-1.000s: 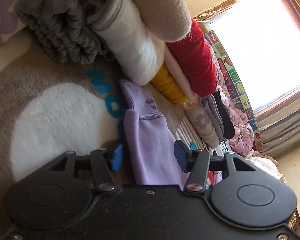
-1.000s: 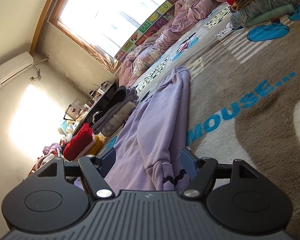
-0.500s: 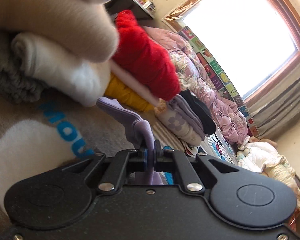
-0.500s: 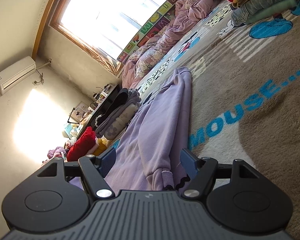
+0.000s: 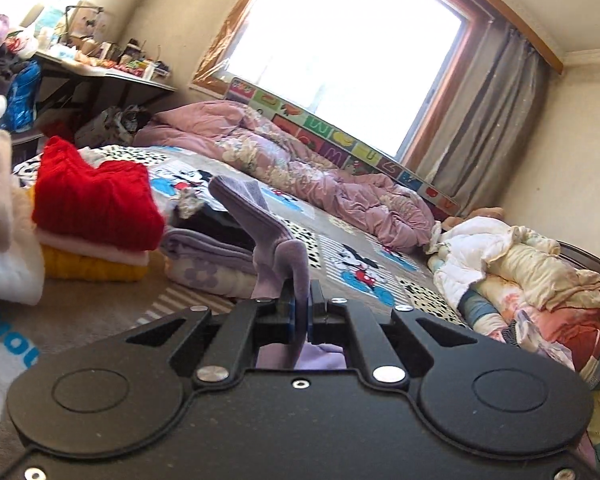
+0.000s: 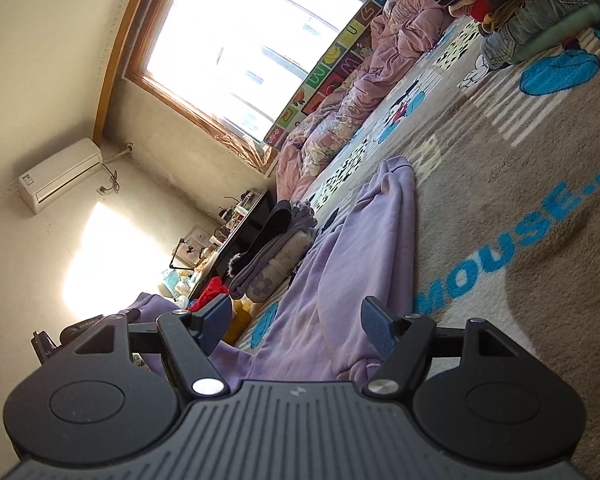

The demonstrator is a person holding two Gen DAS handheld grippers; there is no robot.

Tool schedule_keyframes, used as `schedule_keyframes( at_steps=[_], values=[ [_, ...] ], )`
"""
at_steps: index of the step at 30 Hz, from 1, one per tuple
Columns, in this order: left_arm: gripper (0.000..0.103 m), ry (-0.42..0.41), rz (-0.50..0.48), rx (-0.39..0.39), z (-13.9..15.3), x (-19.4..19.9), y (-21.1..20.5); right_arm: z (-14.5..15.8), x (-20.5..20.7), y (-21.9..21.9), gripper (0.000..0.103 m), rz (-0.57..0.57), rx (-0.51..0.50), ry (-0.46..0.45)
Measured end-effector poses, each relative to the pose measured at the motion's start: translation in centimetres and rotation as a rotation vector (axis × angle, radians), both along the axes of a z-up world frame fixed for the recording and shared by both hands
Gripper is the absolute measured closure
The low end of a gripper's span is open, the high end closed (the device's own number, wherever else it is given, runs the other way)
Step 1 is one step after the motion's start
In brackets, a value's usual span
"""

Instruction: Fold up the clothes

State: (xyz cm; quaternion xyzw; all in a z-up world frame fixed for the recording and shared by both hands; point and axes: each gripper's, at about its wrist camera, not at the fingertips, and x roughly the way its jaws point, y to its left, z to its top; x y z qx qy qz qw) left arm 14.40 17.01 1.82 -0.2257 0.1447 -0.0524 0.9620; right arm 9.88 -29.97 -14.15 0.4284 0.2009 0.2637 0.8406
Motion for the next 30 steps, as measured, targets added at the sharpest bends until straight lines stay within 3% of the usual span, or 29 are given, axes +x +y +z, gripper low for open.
schedule_keyframes(
  at_steps=[7,14,21,30],
  values=[
    [0.101,-0.049,-0.124,0.071,2.4,0.3,-7.1,0.2,-0.3,-0.9,0.031,0.004,0.056,-0.02],
    [0.101,-0.077,-0.235,0.171,2.5,0.1,-14.7,0.3,-0.3,-1.8,0.031,-0.002,0.112,-0.038],
    [0.101,-0.059,-0.332,0.314,-0.1,-0.5,-22.0,-0.3,-0.4,-3.5,0.031,-0.034,0.211,-0.037],
    [0.101,-0.047,-0.437,0.555,-5.3,-2.2,-30.2,-1.5,-0.5,-5.7,0.03,-0.084,0.334,-0.021]
  ],
)
